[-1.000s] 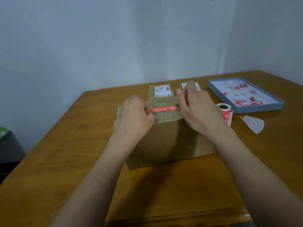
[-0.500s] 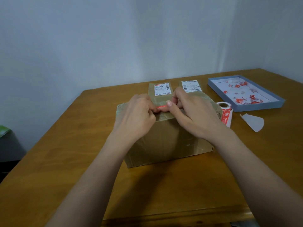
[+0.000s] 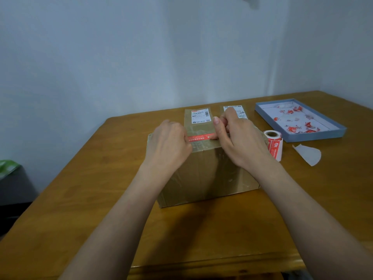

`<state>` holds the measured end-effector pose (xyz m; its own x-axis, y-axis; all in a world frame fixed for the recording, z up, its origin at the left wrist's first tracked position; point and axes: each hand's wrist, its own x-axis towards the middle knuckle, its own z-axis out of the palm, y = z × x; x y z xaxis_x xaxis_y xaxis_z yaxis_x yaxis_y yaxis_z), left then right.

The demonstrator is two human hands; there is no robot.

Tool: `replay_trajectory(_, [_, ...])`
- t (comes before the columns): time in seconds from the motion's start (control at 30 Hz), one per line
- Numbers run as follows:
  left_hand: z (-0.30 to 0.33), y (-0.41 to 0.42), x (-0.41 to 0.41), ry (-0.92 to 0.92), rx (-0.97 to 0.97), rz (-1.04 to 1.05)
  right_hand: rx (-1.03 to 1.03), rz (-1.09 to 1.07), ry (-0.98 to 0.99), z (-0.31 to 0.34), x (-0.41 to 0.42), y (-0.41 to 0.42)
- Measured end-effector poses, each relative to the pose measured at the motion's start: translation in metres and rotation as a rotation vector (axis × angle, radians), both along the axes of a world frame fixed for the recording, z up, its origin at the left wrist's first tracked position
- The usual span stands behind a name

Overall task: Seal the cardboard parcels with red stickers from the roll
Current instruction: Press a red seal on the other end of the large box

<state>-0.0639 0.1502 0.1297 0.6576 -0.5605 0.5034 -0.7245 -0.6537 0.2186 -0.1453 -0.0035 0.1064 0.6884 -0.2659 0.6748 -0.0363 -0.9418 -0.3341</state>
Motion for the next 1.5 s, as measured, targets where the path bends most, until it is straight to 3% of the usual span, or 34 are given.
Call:
replay_trajectory(0.23, [-0.001,0.0,-0.007,-0.051,-0.008,0.075,0.087,-0.015,-0.024,0.004,0.001,-0.004])
replay_trajectory(0.4, [-0.006,0.006,0.001,-0.022,-0.115,0.1,0.289,0.108,-0.056,0.005,-0.002,-0.015])
replay_trajectory(0.57, [-0.005,0.008,0.005,-0.061,0.058,0.039,-0.038,0.072,0.101,0.003,-0.006,-0.006])
replay_trajectory(0.67, [-0.008,0.008,0.002,-0.097,0.022,0.139,-0.004,0.016,0.082,0.006,-0.005,-0.005])
replay_trajectory(0.77, [-0.013,0.012,-0.001,-0.083,-0.132,0.206,0.074,-0.017,0.067,0.004,-0.002,-0.009])
replay_trajectory(0.83, [-0.01,0.016,0.0,0.048,-0.384,0.142,0.29,0.004,-0.058,0.008,-0.004,-0.01])
replay_trajectory(0.9, [-0.005,0.026,0.001,0.12,-0.657,0.057,0.633,0.044,-0.308,0.016,-0.016,-0.01])
replay_trajectory(1.0, [0.0,0.045,-0.004,0.187,-0.864,0.071,0.891,0.009,-0.485,0.012,-0.038,-0.019])
replay_trajectory(1.1, [-0.013,0.055,0.007,0.433,-1.006,0.254,0.926,-0.082,-0.324,-0.01,-0.046,-0.028])
replay_trajectory(1.17, [-0.026,0.06,0.015,0.725,-1.049,0.355,0.992,-0.141,-0.187,-0.023,-0.048,-0.031])
replay_trajectory(1.27, [-0.044,0.063,0.013,1.075,-1.06,0.333,1.157,-0.147,-0.037,-0.036,-0.049,-0.032])
replay_trajectory(1.37, [-0.05,0.063,0.006,1.188,-0.994,0.268,1.404,-0.09,-0.034,-0.041,-0.049,-0.027])
replay_trajectory(1.5, [-0.042,0.06,-0.002,1.198,-0.99,0.162,1.361,-0.109,0.028,-0.037,-0.049,-0.023])
